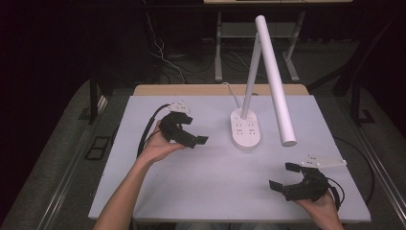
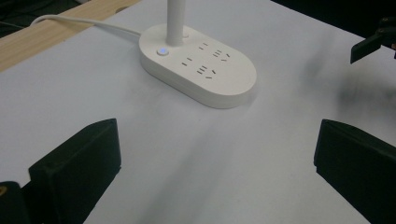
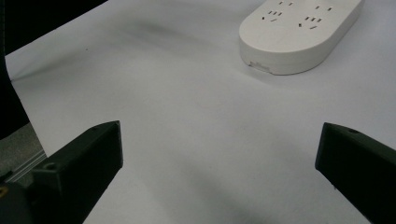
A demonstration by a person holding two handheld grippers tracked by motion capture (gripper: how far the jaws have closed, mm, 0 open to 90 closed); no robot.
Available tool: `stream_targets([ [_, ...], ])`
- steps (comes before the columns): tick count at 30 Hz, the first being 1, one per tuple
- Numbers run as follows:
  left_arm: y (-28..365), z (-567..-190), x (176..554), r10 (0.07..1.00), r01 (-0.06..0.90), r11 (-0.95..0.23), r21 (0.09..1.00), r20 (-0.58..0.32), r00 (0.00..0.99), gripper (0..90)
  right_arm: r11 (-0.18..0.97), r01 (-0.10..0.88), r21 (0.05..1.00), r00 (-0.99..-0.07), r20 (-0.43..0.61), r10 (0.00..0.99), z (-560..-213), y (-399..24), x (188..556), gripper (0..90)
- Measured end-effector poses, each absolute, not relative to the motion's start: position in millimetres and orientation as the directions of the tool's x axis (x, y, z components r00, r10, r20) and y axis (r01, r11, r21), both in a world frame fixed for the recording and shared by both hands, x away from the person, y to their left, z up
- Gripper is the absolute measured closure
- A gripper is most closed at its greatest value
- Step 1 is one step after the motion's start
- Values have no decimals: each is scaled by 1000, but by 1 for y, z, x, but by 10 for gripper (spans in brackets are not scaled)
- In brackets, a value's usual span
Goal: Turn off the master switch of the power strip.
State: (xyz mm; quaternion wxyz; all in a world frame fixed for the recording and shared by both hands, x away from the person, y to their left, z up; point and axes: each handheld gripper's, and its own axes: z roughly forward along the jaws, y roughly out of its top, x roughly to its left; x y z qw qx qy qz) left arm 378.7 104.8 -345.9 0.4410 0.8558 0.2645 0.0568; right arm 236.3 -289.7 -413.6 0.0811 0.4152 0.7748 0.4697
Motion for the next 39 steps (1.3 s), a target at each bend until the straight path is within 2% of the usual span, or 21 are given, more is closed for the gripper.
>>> stream_targets([
  [30, 59, -341, 433, 467, 377, -535, 756, -107, 878, 9, 213, 567, 795, -642, 265, 719, -414, -290, 237, 3],
  [37, 43, -349, 442, 475, 390, -501, 772, -131, 870, 35, 208, 566, 798, -640, 266, 720, -414, -291, 237, 3],
  [39, 42, -351, 445, 467, 373, -524, 766, -108, 878, 45, 207, 566, 798, -640, 266, 721, -413, -292, 237, 3],
])
